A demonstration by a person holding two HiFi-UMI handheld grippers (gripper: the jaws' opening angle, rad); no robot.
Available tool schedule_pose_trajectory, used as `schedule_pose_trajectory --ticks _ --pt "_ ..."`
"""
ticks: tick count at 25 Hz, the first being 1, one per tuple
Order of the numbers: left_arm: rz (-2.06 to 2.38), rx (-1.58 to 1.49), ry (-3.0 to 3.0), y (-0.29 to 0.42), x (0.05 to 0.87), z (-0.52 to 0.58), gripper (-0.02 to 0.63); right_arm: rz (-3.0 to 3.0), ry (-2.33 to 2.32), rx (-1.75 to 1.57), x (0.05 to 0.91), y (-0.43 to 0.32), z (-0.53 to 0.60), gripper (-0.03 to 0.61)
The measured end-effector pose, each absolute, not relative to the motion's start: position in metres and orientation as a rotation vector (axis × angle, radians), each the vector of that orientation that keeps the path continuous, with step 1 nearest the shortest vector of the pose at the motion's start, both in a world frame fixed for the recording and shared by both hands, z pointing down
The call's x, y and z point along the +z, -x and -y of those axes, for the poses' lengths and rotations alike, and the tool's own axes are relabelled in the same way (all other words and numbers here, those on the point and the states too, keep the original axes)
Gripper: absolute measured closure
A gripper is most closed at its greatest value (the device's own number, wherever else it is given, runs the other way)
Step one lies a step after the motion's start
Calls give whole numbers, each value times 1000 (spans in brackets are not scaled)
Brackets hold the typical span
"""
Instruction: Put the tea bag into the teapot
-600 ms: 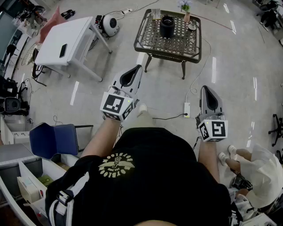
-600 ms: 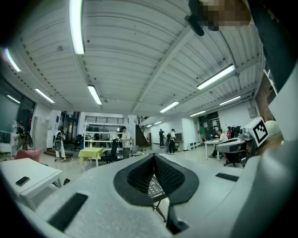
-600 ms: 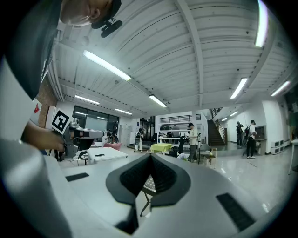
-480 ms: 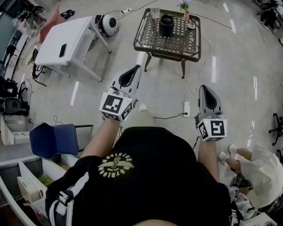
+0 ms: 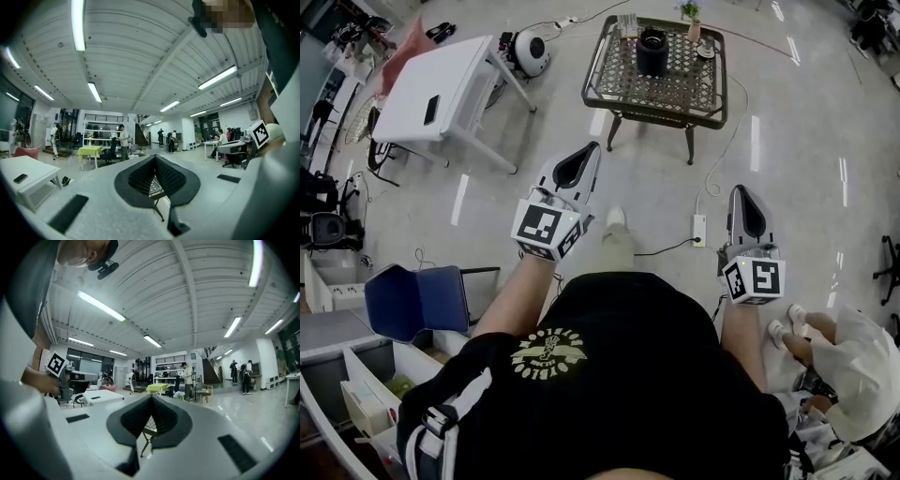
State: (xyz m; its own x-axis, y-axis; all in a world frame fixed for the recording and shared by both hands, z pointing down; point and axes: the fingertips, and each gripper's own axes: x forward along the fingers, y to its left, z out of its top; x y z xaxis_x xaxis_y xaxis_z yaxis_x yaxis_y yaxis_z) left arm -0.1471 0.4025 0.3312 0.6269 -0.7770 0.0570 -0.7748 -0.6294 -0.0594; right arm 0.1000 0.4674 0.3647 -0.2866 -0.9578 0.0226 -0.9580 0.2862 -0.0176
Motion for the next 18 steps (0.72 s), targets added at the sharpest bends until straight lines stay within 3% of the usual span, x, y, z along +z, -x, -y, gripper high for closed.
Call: schedule_pose_trajectory --ticks 18 --pt "-1342 -181 2872 157 348 -279 618 2444 -1873 153 382 -85 -366 574"
